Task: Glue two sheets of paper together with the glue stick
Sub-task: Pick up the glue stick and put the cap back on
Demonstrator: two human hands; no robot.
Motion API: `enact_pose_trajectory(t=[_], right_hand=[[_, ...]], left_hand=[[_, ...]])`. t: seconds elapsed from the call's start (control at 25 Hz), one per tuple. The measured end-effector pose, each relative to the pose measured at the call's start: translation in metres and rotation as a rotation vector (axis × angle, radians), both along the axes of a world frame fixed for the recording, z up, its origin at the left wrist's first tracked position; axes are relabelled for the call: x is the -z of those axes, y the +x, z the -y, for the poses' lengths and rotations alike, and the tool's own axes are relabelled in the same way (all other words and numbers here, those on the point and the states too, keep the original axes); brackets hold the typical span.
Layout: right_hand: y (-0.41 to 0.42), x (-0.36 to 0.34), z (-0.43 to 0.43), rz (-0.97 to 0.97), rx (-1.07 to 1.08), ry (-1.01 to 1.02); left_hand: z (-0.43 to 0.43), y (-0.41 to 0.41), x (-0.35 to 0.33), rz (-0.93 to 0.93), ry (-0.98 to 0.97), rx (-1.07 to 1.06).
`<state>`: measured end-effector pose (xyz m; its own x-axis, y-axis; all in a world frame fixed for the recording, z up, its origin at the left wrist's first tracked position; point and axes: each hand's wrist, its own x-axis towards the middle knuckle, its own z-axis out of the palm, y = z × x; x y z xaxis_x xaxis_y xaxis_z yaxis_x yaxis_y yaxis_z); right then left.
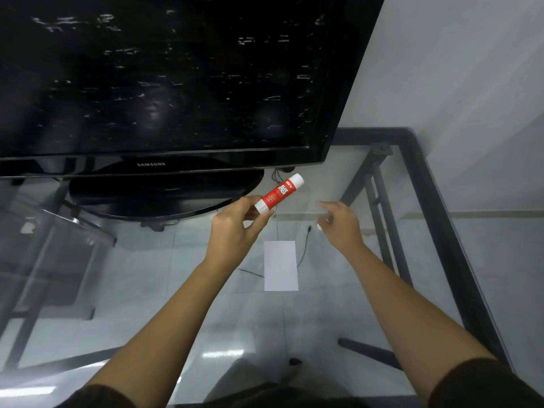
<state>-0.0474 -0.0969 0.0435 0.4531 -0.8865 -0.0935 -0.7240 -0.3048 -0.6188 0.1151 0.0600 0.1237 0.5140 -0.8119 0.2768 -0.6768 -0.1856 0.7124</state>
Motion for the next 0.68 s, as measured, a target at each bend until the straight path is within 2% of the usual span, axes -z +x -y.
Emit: enact_pose_trajectory(t=[0.16,0.28,0.36,0.44,0.56,0.68], right_hand=[[-0.003,0.021,0.001,-0.172,-0.089,-0.020],[0.001,0.020,0.003,-0.168,-0.075,-0.041],[0.010,0.003,0.005,0.040,0.012,0.047],[0.017,-0.025,0.005,0.357,0.099,0.300],[0.021,-0.067,-0.004,0.778,0.039,0.637],[0.018,-0.096,-0.018,0.961,-0.035,0.689]], left_hand=[[0.002,0.002,0.004,0.021,-0.001,0.023],[0.004,0.003,0.005,0.020,0.001,0.025],[0.004,0.004,0.003,0.015,-0.004,0.021],[0.004,0.004,0.000,0.009,-0.025,0.026],[0.002,0.001,-0.007,0.017,-0.065,0.024],[-0.004,-0.005,-0.015,0.031,-0.111,0.040]])
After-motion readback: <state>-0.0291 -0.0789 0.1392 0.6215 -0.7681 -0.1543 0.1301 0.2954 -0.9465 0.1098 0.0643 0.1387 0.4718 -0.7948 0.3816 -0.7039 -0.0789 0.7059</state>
